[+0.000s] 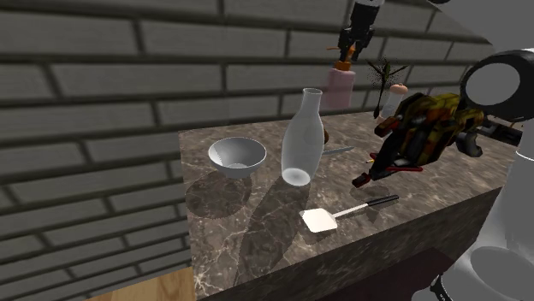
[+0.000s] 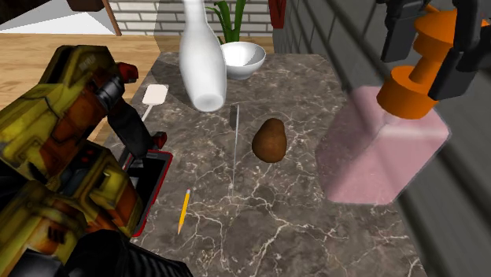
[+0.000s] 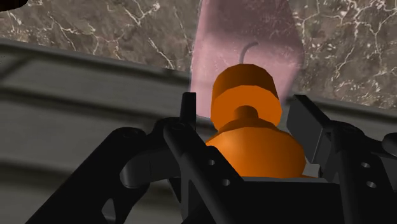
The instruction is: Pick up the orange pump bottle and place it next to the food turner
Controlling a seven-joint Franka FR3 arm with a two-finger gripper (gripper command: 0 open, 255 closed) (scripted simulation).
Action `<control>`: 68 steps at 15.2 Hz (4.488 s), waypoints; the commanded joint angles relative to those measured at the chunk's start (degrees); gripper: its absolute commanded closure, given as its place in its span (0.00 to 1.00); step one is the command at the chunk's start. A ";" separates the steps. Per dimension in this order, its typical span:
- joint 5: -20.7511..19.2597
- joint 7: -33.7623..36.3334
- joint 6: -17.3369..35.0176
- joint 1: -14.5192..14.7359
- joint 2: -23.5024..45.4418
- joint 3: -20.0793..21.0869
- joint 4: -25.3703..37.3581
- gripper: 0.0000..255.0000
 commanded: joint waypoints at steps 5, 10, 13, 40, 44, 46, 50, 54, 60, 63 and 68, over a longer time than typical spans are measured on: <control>-2.27 1.05 -0.84 1.58 -13.60 0.55 -12.69 1.00; -3.67 2.12 -3.88 2.23 -22.42 1.57 -18.44 1.00; -4.28 2.72 -6.47 2.48 -26.97 2.25 -20.42 1.00; -5.37 6.22 -35.04 2.50 -48.28 8.32 -13.49 1.00; -5.13 6.71 -31.13 2.66 -52.91 8.21 -22.05 1.00; -5.05 6.91 -29.40 2.72 -54.97 8.17 -25.85 1.00; -4.92 7.26 -26.22 2.83 -58.75 8.10 -32.82 1.00; -4.82 7.57 -23.35 2.93 -62.19 8.04 -39.14 1.00; -4.73 7.97 -19.44 3.04 -66.88 7.96 -47.76 1.00; -4.70 8.15 -17.63 3.10 -69.08 7.92 -51.77 1.00; -4.67 8.43 -14.77 3.17 -72.56 7.85 -58.12 1.00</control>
